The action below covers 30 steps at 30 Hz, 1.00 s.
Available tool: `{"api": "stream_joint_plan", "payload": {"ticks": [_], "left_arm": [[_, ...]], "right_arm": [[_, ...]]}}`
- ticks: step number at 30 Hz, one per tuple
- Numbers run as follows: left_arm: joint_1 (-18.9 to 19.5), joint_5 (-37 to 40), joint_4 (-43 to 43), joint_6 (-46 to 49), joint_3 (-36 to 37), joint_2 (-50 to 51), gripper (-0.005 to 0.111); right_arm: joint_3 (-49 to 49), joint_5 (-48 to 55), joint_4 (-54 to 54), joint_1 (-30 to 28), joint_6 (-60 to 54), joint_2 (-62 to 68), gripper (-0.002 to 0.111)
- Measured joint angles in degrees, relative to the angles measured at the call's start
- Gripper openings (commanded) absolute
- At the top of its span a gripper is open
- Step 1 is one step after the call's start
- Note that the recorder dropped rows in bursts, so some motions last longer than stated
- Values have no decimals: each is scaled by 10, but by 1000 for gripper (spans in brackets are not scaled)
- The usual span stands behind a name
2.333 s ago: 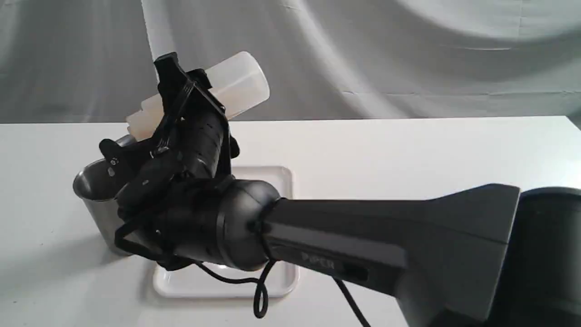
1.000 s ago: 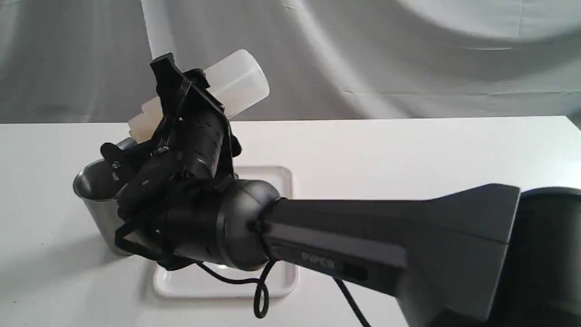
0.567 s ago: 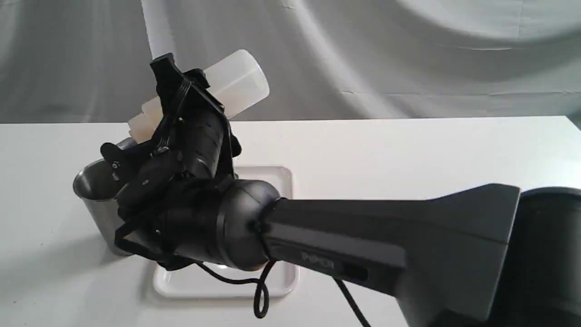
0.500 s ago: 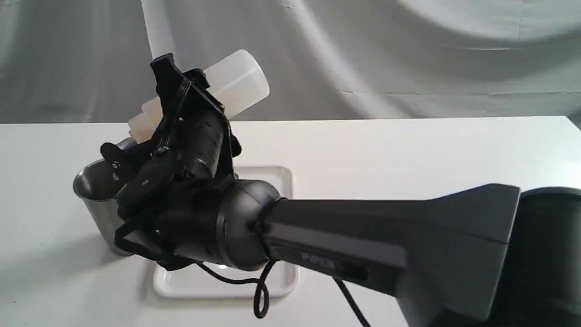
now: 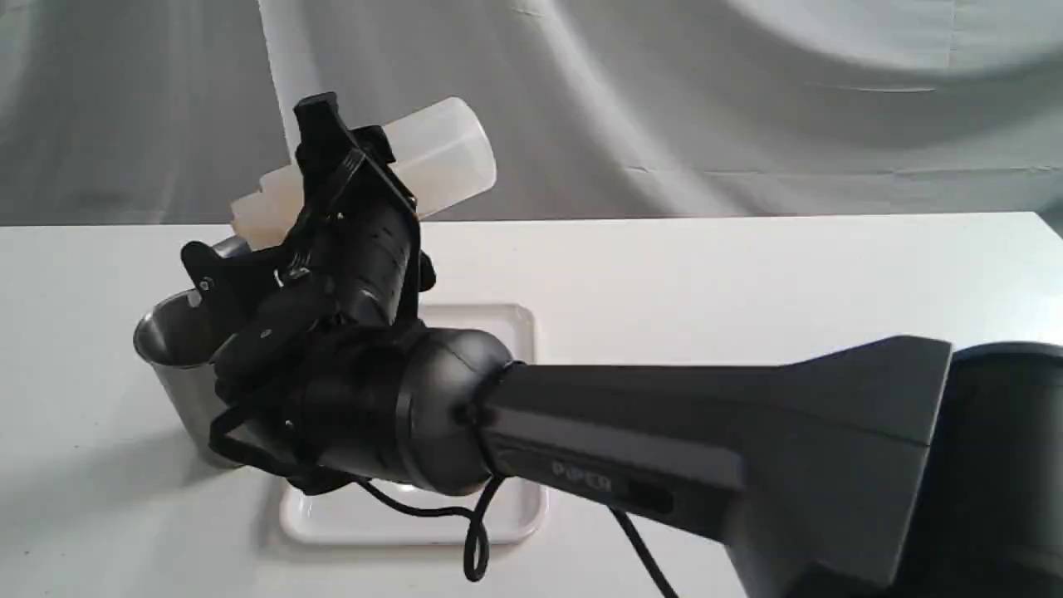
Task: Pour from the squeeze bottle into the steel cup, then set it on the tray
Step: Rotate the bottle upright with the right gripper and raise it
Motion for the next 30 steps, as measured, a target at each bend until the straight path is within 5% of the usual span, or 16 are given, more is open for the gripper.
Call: {"api": "stream_joint_plan", "payload": {"ticks": [21,30], "left_arm": [[0,0,0,0,0,0,8],[0,0,0,0,0,0,8]], "right_arm": [[0,1,30,0,524,0,55],[0,3,84,0,621,0,55]]}}
